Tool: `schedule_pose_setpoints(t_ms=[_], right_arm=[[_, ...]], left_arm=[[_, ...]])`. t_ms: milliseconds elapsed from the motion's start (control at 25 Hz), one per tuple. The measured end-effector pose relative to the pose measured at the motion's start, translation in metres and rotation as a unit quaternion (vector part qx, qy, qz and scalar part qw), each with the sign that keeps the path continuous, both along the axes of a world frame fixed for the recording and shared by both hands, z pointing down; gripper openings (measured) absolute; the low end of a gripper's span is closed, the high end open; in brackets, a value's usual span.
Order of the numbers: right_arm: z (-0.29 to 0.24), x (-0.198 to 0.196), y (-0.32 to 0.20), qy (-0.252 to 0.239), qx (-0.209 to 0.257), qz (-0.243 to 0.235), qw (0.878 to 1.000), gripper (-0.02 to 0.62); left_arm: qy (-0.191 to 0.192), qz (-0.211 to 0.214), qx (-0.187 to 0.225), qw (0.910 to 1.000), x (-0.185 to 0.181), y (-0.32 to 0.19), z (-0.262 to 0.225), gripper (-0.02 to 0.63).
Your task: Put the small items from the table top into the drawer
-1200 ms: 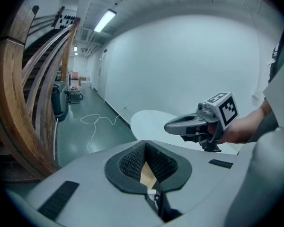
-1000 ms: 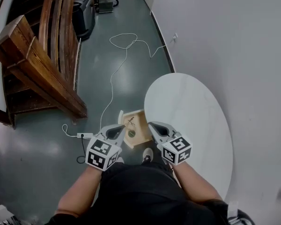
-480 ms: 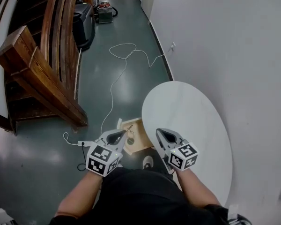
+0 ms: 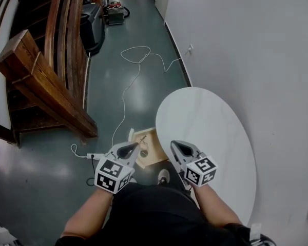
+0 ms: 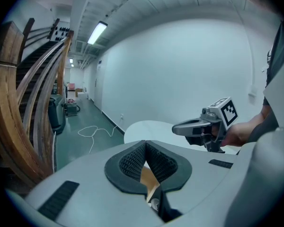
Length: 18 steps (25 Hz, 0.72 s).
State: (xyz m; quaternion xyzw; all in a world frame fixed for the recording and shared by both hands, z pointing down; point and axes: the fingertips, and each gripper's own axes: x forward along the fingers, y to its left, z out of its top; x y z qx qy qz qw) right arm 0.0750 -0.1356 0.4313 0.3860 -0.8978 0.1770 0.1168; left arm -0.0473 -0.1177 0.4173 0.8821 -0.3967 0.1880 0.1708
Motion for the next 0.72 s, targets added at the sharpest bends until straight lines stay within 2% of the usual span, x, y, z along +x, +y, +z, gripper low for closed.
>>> schedule_pose_setpoints(t_ms=[720], right_arm=[[-0.0005, -0.0039, -0.0002, 0.000, -0.001, -0.006, 1.000, 0.008]], left_arm=[[-0.003, 0.002, 0.000, 1.0000, -0.0009, 0.0003, -0.0019, 0.014]])
